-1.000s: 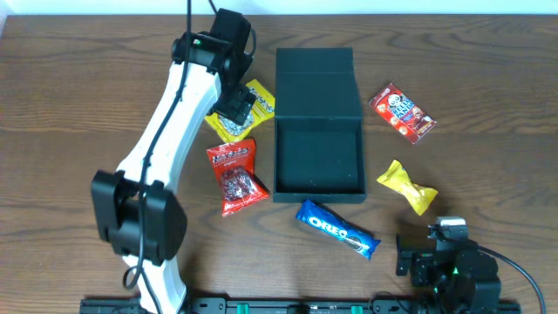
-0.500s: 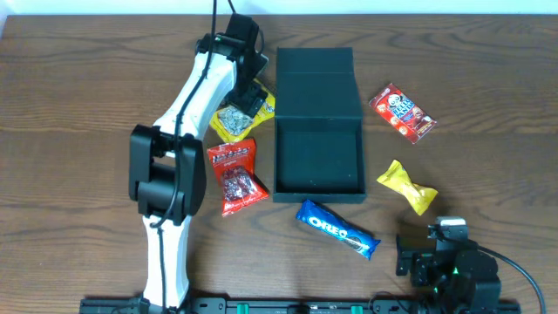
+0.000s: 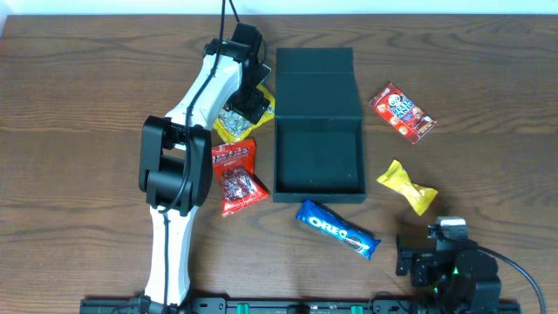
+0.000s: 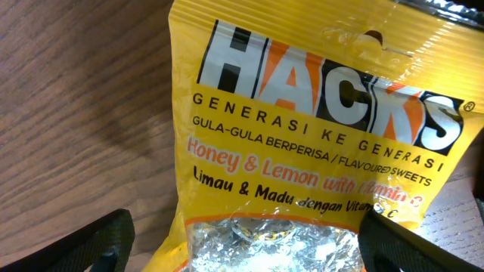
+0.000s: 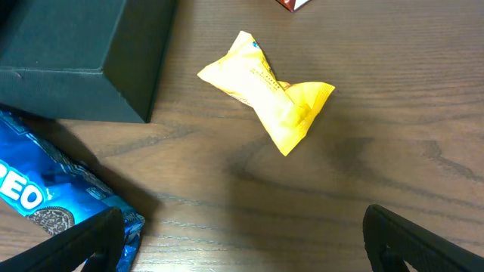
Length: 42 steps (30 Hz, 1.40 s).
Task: Pack container
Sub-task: 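Reach the left gripper to the yellow HACKS bag, then close the left gripper on the yellow HACKS bag and lift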
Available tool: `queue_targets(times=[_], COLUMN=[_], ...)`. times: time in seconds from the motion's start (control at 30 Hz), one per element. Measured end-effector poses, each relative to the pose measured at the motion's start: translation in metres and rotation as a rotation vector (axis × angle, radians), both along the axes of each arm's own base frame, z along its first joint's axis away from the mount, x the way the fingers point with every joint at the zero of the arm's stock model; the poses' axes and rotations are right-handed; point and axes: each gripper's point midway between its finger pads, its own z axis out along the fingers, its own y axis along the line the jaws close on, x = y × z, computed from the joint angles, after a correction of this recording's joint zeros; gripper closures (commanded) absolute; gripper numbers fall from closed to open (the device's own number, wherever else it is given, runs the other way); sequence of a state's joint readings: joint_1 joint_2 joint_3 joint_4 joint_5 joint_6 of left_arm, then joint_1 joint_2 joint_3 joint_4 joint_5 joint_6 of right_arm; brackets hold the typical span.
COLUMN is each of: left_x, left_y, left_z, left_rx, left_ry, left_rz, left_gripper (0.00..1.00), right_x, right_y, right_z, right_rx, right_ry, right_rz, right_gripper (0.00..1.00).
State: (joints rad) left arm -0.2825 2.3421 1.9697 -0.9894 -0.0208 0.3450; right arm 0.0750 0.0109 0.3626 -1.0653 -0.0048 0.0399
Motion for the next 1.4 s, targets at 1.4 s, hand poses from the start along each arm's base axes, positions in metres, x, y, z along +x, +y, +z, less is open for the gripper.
queue_targets(times=[1.4], left_x=[-0.019], left_y=[-0.006], left_z=[-0.007], left_rx=[0.013], left_ry=[0.068], left_rz=[-0.055], left_gripper=[0.27], right_x=[0.000], right_y=[0.000], right_z=[0.000], right_rx=[0.000], right_ry=[0.000], right_rz=[0.000], right_gripper=[0.01])
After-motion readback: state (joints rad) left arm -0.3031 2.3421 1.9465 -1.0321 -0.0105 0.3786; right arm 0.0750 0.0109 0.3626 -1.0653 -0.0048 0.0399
